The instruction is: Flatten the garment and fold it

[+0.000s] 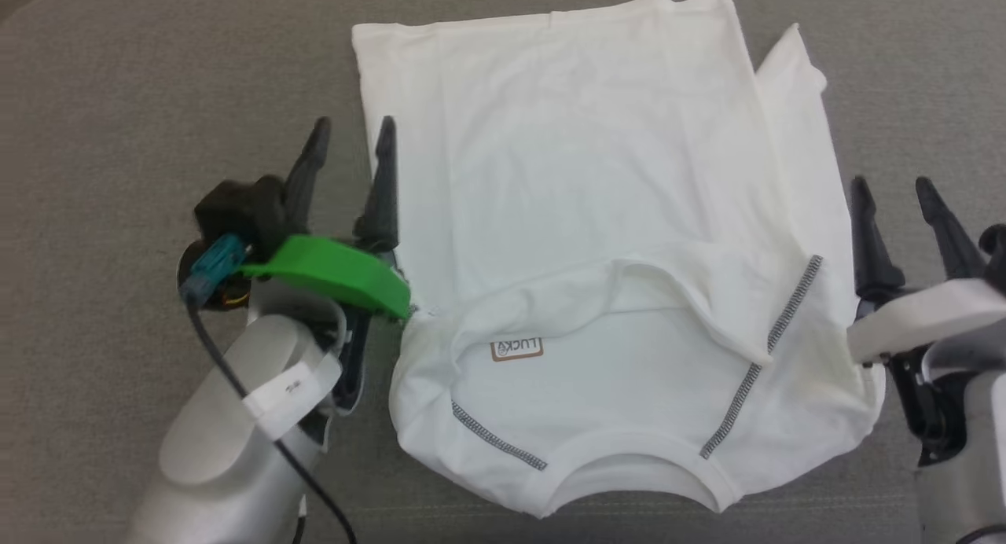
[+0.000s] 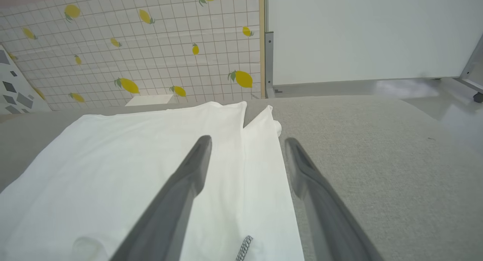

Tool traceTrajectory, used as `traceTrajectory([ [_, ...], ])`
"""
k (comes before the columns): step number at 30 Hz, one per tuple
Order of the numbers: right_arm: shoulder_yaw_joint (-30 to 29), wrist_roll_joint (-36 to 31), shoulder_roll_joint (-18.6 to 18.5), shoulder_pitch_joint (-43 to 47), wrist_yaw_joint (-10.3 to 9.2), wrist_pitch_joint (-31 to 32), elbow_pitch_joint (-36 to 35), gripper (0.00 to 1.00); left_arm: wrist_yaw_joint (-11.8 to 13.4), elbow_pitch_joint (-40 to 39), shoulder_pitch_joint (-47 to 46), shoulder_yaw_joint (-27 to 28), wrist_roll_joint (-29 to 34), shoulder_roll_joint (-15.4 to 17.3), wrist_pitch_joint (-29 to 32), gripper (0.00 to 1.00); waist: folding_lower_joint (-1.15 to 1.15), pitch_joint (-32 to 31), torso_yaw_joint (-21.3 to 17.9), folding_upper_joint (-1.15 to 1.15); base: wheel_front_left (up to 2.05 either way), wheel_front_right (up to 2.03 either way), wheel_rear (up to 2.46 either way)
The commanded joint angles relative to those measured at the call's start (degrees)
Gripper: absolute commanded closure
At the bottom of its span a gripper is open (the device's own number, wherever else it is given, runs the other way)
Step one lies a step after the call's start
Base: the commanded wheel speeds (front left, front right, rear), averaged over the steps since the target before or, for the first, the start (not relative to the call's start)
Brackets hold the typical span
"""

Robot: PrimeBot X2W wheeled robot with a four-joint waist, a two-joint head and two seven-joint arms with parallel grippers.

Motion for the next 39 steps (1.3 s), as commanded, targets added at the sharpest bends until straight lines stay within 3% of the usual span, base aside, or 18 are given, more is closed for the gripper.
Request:
traceTrajectory([
  [1, -0.34, -0.2, -1.1, -3.08, -0.09, 0.75, 1.37, 0.0, -0.32, -1.88, 3.17, 2.62, 2.45, 0.08, -0.25, 0.0, 0.0, 0.08, 3.84, 0.0, 0.0, 0.0, 0.0],
  [2, -1.44, 0.46, -2.43, -8.58, -0.09, 3.21, 5.77, 0.0, -1.5, -6.05, 8.06, 9.16, 6.63, -1.18, -0.26, 0.0, 0.0, 1.49, 5.46, 0.0, 0.0, 0.0, 0.0],
  [4, -2.4, -0.02, -3.76, -12.71, -0.09, 5.33, 9.04, 0.0, -2.72, -7.95, 10.43, 12.82, 8.76, -2.47, -0.26, 0.0, 0.0, 2.94, 6.37, 0.0, 0.0, 0.0, 0.0],
  [14, -12.19, -3.63, -8.66, -34.01, -0.09, 17.07, 24.09, 0.0, -9.79, -13.08, 12.93, 22.88, 17.83, -9.6, -0.27, 0.0, 0.0, 14.18, 11.31, 0.0, 0.0, 0.0, 0.0],
  [22, -18.07, -9.02, -11.63, -44.44, -0.09, 27.16, 27.02, 0.0, -13.39, -14.82, 11.31, 28.01, 20.76, -13.1, -0.27, 0.0, 0.0, 21.89, 14.88, 0.0, 0.0, 0.0, 0.0],
  [29, -20.43, -13.97, -12.49, -48.42, -0.09, 36.09, 25.71, 0.0, -15.42, -16.03, 9.73, 29.78, 21.71, -14.24, -0.27, 0.0, 0.0, 25.77, 16.7, 0.0, 0.0, 0.0, 0.0],
  [30, -20.52, -14.64, -12.46, -48.6, -0.09, 37.19, 25.34, 0.07, -15.6, -16.17, 9.67, 29.88, 21.79, -14.32, -0.27, 0.0, 0.0, 26.08, 16.82, 0.0, 0.0, 0.0, 0.0],
  [31, -20.65, -15.27, -12.41, -48.71, -0.09, 38.11, 24.94, 0.25, -15.75, -16.24, 9.65, 29.94, 21.88, -14.38, -0.27, 0.0, 0.0, 26.32, 16.9, 0.0, 0.0, 0.0, 0.0],
  [32, -20.79, -15.86, -12.41, -48.75, -0.09, 38.7, 24.57, 0.53, -15.84, -16.35, 9.66, 29.98, 21.95, -14.41, -0.27, 0.0, 0.0, 26.46, 16.94, 0.0, 0.0, 0.0, 0.0],
  [33, -20.88, -16.52, -12.45, -48.74, -0.09, 39.21, 24.2, 0.68, -15.85, -16.55, 9.74, 29.96, 22.01, -14.44, -0.27, 0.0, 0.0, 26.56, 16.98, 0.0, 0.0, 0.0, 0.0],
  [34, -20.92, -17.19, -12.43, -48.71, -0.09, 39.8, 23.77, 0.95, -15.84, -16.74, 9.87, 29.94, 22.08, -14.47, -0.27, 0.0, 0.0, 26.64, 16.98, 0.0, 0.0, 0.0, 0.0],
  [35, -21.04, -17.57, -12.39, -48.72, -0.09, 40.12, 23.35, 1.0, -15.77, -16.85, 9.98, 29.89, 22.03, -14.48, -0.27, 0.0, 0.0, 26.65, 16.94, 0.0, 0.0, 0.0, 0.0],
  [39, -21.1, -18.6, -12.11, -48.3, -0.09, 39.59, 21.12, 1.0, -15.36, -16.85, 10.4, 29.36, 21.55, -14.51, -0.27, 0.0, 0.0, 26.0, 16.52, 0.0, 0.0, 0.0, 0.0],
])
